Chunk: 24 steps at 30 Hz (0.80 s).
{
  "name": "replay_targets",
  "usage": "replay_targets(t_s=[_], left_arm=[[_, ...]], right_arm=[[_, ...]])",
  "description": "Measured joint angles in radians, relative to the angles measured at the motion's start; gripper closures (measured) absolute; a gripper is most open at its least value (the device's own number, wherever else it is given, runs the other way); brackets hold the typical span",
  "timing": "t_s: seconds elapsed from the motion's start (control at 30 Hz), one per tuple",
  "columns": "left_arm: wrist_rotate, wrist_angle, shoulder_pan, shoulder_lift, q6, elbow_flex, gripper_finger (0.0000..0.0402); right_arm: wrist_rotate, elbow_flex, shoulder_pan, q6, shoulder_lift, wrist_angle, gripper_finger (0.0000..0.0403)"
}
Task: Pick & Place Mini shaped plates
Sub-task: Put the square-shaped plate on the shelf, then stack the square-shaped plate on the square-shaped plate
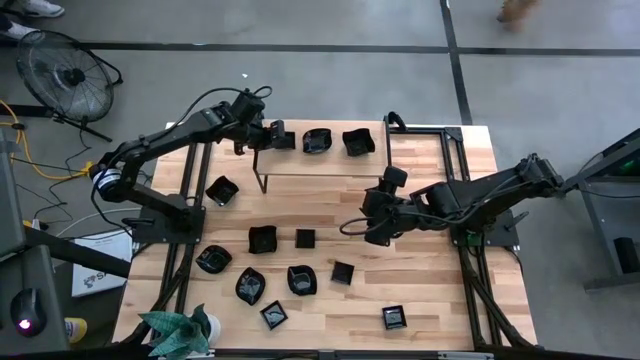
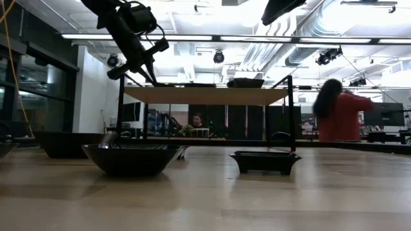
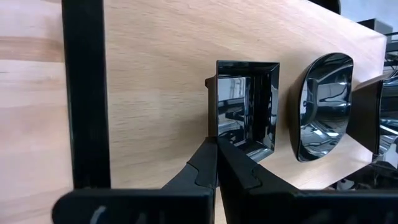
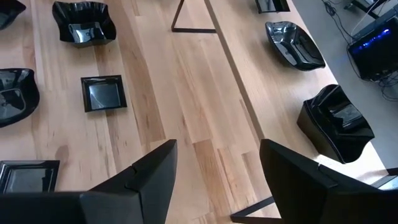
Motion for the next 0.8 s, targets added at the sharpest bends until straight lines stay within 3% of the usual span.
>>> replay_targets(t_s=[0.33,0.8], left_arm=[[-0.018,-0.041,0.000,0.000,0.002,0.000,0.0399],[-0.020,-0.045,0.000,-0.001,0.004,0.006,0.0335]], right_arm=[[-0.010,0.000,0.000,0.000,0.000,0.000,0.0178],[-0.014,0.000,0.000,0.000,0.000,-0.001,0.0178]])
